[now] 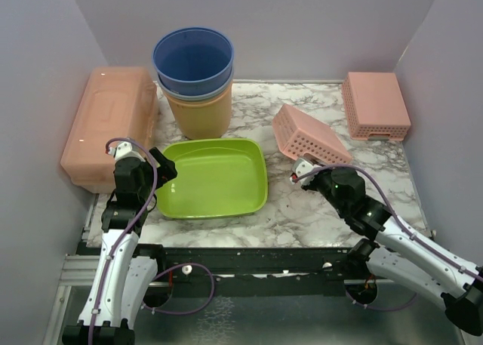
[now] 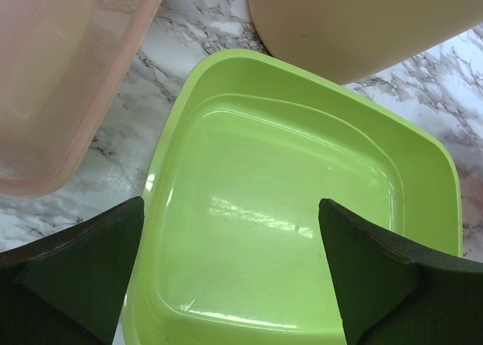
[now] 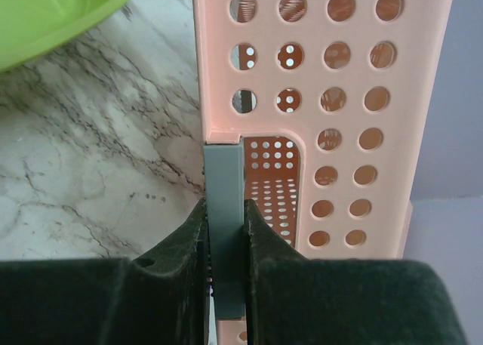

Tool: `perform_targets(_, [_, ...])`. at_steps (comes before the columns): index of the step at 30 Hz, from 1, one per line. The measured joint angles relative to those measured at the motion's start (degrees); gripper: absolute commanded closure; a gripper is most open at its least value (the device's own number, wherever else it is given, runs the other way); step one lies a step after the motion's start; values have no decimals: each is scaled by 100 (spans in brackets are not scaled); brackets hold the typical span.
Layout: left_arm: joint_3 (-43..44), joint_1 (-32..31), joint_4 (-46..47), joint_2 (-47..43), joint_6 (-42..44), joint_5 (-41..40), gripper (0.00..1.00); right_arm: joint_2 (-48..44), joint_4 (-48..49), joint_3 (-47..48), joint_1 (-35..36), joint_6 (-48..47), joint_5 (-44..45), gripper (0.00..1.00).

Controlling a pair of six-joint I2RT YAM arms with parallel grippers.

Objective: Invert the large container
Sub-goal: Turn the container upside down at the center of the board.

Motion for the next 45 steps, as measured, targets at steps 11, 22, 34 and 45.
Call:
perform_targets(11, [0,0,35,20,2,9,1,-4,-363,-4,4,-175,-393,99])
perform_targets(22, [0,0,37,20,9,20,1,636,-994,212,9,-234,-857,98])
perform_targets(34, [0,0,46,31,15,48,1,863,-2074,588,9,-240,-1919,94])
perform_targets(45, [0,0,76,33,15,68,1,920,-2894,737,9,-197,-2267,88])
